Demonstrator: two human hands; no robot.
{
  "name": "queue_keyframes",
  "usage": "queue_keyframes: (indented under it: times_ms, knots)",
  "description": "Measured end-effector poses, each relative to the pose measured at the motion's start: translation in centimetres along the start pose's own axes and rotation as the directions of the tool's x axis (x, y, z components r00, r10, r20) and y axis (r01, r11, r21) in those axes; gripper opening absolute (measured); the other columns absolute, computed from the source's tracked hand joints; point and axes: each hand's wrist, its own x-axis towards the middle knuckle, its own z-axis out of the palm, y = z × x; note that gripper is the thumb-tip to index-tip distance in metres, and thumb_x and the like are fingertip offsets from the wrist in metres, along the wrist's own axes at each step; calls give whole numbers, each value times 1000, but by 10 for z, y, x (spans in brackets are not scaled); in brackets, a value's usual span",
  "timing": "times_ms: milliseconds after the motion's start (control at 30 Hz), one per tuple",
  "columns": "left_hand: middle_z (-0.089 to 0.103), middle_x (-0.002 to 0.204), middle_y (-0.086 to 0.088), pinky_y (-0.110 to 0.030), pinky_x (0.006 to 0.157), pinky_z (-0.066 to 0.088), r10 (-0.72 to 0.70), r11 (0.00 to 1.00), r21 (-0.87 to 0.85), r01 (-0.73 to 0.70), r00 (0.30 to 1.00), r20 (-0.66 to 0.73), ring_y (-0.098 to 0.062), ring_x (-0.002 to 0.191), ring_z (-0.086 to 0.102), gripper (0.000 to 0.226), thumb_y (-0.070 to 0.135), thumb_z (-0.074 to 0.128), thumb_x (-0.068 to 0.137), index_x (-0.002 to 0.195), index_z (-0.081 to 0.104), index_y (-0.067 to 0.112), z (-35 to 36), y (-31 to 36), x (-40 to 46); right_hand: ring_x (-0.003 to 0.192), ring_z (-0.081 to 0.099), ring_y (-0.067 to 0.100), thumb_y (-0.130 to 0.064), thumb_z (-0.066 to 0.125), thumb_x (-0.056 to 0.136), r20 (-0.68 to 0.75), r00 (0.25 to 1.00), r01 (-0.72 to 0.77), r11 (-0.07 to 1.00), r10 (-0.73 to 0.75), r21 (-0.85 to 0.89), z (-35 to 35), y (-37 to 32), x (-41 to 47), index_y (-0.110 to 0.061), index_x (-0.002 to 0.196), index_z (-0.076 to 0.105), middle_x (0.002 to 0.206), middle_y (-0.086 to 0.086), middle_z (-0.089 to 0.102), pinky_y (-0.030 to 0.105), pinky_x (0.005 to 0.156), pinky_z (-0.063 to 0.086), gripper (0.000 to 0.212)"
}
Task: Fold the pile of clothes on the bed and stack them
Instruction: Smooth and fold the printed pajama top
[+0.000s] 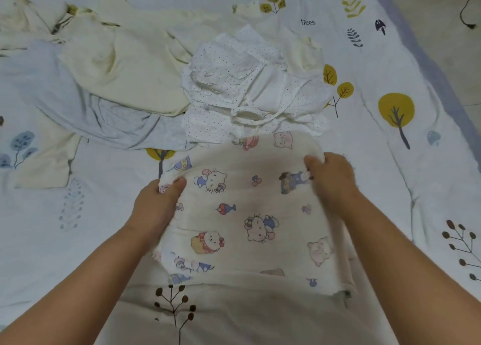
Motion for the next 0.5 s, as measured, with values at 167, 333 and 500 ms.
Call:
queue_keyframes:
  times_ms: [167, 333, 500]
  knots:
    - [64, 97, -4, -38, 77, 47, 29, 928, 374, 0, 997, -73, -25, 86, 59, 40, 40, 61, 85, 109, 56, 8, -8, -10, -13, 79, 53, 28, -33, 47, 93, -90, 995, -50, 994, 42, -94, 2, 5, -2, -7, 77, 54, 74, 5, 55, 32, 60, 34, 32]
    - [36, 139, -24, -51, 100, 33, 774, 327, 782, -531, 625, 101, -37, 123, 38, 58, 21, 57, 83, 135, 38, 5, 26, -17, -24, 134, 26, 32, -26, 45, 91, -269, 930, 168, 939, -252, -299, 31, 11, -52, -10, 143, 28, 146, 21, 30, 48, 109, 23, 57]
    - [18, 154, -7, -51, 115, 10, 553, -43, 731, -682, 593, 586, -32, 142, 19, 62, 54, 24, 90, 145, 24, 25, 51, -32, -5, 136, 25, 37, -55, 33, 84, 170, 875, 438, 590, -454, -678, 63, 60, -117, -15, 140, 41, 148, 22, 31, 64, 107, 18, 69]
